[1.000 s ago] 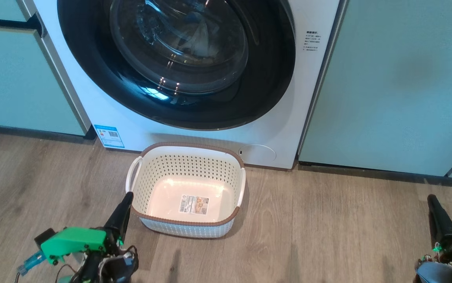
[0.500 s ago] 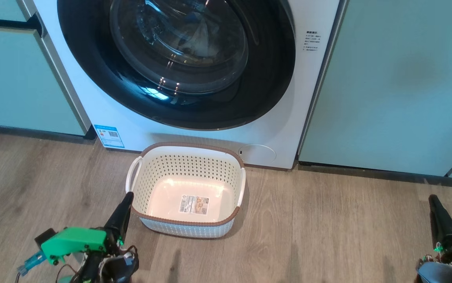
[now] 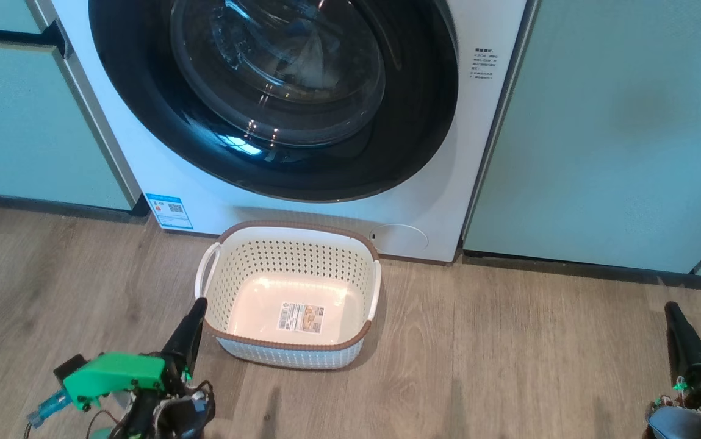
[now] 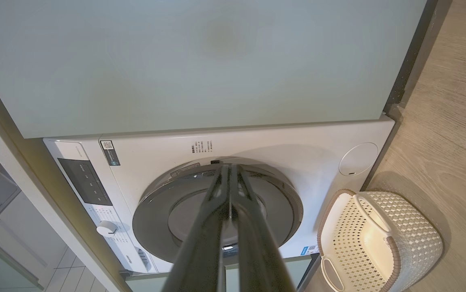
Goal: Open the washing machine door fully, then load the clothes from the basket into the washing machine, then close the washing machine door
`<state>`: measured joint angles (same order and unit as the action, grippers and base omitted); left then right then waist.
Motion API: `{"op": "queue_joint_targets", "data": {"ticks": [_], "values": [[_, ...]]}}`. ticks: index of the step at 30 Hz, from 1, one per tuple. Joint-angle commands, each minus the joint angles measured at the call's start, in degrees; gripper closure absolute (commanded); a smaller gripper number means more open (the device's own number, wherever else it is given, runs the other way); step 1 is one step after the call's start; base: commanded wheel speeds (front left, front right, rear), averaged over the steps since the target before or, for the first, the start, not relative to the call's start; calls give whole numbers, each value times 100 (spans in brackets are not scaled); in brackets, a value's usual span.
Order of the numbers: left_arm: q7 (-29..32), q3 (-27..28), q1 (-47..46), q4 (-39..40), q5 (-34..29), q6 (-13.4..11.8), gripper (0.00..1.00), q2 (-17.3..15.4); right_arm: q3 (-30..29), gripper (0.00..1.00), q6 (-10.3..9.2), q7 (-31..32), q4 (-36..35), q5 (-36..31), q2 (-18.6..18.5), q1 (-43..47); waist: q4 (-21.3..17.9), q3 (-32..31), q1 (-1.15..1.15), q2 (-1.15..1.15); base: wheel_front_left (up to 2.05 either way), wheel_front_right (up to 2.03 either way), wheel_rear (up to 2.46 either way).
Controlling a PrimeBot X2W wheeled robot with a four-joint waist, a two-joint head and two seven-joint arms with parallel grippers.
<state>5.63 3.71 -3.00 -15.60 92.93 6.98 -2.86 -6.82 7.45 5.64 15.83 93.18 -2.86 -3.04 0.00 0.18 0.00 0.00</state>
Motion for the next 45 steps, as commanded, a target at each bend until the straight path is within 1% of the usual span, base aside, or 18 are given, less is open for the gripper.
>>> {"op": "queue_joint_targets", "data": {"ticks": [1,45], "values": [[41,226,-314,157,-30,51,100,-44,98,100,3,30,-184,-45,-53,-308,0,0,0,0,0,0,0],[64,255,-317,156,-55,51,100,-24,63,100,3,57,-182,-74,-29,-312,0,0,0,0,0,0,0]]}}
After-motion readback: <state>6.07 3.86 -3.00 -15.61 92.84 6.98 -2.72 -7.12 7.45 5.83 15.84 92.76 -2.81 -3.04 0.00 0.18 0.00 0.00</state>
